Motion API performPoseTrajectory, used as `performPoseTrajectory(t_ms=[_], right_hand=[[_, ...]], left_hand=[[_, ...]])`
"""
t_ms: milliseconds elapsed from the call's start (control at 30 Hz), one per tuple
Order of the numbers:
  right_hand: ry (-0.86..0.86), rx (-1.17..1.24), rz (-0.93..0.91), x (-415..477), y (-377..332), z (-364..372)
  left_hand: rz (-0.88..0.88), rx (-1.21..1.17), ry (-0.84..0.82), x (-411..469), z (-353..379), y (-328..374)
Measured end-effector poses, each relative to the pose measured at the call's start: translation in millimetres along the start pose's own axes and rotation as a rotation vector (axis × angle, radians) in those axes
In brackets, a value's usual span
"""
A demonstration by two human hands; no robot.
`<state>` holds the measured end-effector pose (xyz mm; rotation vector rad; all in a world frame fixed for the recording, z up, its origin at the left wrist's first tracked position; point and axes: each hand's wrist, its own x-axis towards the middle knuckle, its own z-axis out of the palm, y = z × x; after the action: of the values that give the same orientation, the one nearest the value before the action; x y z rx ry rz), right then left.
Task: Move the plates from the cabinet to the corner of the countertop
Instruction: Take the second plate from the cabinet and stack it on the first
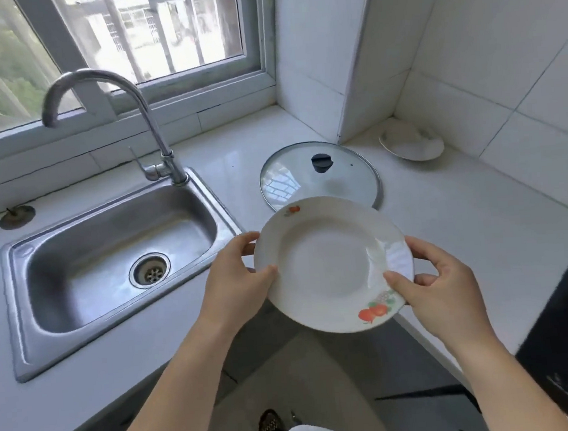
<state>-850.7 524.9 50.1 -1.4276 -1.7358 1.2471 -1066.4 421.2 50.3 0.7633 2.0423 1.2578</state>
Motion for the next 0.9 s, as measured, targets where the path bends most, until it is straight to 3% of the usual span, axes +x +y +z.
performPoseTrajectory(t_ms=[367,700,900], right_hand=[[0.200,0.005,0.185,62.4,34.8,-56.1],[0.306,0.014,0.238,148.7,68.4,-128.8],[0.284,-0.011,0.322,193.9,82.6,-143.3]], left_hand=[[0.011,0.035,-0.340,78.5,96.4,33.7],[0.034,0.071,-0.499,145.1,201.0,98.1],[0.058,0.130,-0.560,185.3,236.8,119.4]])
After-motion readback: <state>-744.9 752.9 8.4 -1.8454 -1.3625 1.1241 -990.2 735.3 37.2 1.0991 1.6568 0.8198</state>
